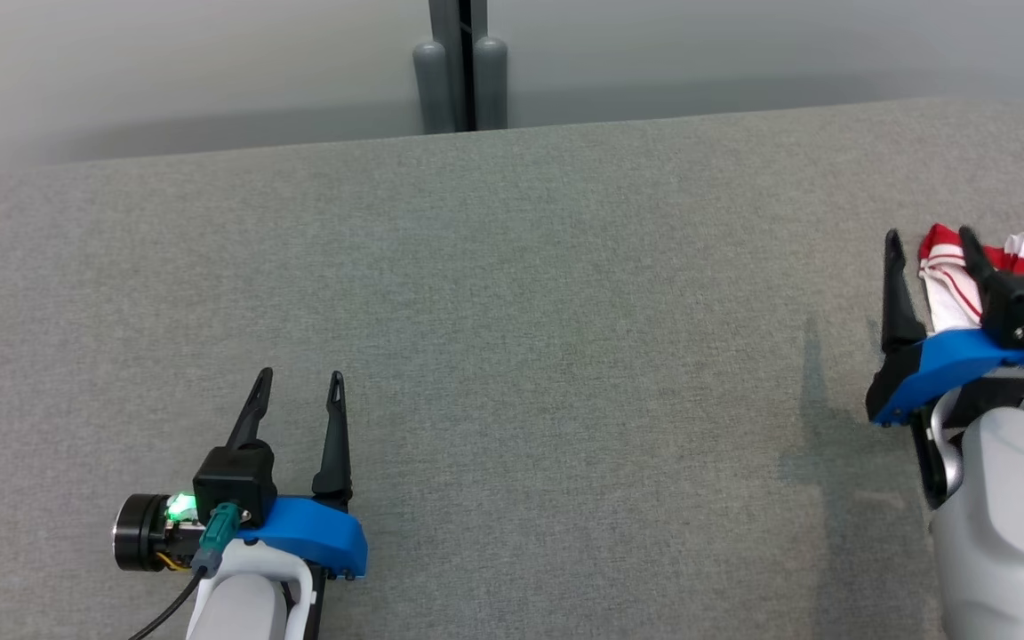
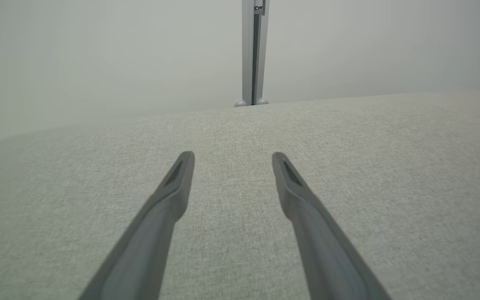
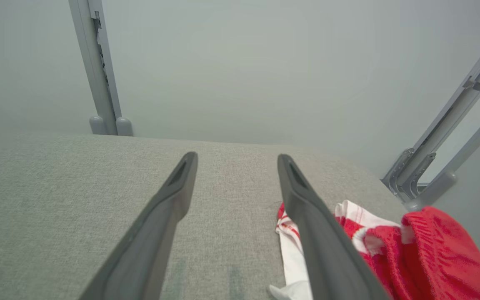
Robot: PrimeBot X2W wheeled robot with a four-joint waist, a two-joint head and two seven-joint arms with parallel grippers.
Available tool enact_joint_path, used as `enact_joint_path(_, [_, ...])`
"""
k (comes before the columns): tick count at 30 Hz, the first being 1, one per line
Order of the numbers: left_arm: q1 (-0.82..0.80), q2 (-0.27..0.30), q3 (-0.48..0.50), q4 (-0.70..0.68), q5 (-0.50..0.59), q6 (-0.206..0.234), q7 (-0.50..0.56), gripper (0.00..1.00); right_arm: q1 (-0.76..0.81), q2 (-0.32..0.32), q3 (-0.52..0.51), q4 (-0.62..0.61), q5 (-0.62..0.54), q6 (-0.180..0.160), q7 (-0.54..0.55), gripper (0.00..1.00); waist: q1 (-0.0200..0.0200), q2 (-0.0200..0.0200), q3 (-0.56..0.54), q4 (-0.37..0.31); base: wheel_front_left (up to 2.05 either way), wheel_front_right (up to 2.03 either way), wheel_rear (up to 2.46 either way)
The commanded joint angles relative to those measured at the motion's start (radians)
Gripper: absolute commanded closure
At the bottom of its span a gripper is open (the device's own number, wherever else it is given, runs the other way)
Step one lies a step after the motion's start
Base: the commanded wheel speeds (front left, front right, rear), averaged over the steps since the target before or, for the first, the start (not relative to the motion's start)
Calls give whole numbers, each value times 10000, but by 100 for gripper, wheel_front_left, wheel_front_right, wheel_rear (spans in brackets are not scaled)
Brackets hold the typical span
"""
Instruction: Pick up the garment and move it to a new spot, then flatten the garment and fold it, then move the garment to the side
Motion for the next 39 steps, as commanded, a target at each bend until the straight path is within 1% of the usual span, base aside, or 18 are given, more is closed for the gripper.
enact_joint_path(1, [120, 9, 49, -34, -69, 70, -46, 0, 315, 87, 79, -93, 229, -6, -77, 0, 0, 0, -76, 88, 0, 0, 0])
enact_joint_path(6, [277, 4, 158, -74, -94, 201, -46, 0, 1428, 391, 426, -836, 1033, -6, -111, 0, 0, 0, -398, 447, 0, 0, 0])
enact_joint_path(11, [545, 3, 276, -116, -119, 272, -46, 0, 2541, 422, 997, -1234, 2184, -6, -116, 0, 0, 0, -750, 697, 0, 0, 0])
enact_joint_path(14, [714, 2, 364, -107, -155, 304, -46, 0, 3013, 416, 1313, -1447, 2555, -6, -119, 0, 0, 0, -957, 722, 0, 0, 0])
enact_joint_path(22, [1109, 0, 721, 24, -414, 333, -46, 0, 3643, 418, 2023, -1764, 3090, -6, -119, 0, 0, 0, -1553, 491, 0, 0, 0])
enact_joint_path(27, [1298, 1, 866, 69, -503, 205, -46, 0, 3828, 419, 2308, -1790, 3264, -6, -120, 0, 0, 0, -1889, 350, 0, 0, 0])
enact_joint_path(32, [1362, 2, 957, 84, -768, -76, -46, 0, 3812, 419, 2394, -1784, 3318, -6, -120, 0, 0, 0, -1951, 315, 0, 0, 0])
enact_joint_path(33, [1338, -2, 917, 91, -795, -104, 5, 100, 3688, 431, 2377, -1741, 3260, -2, -73, 100, 0, -1, -1957, 317, 0, 0, 0])
enact_joint_path(37, [1609, -17, 904, 441, -803, -103, 65, 100, 3892, 468, 2366, -1391, 3261, -2, -10, 100, 0, -1, -1961, 315, 0, 0, 0])
enact_joint_path(39, [1520, -17, 1024, 457, -1186, -133, 230, 100, 3838, 466, 2257, -1391, 3640, -2, 165, 100, 0, -1, -1966, 318, 0, 0, 0])
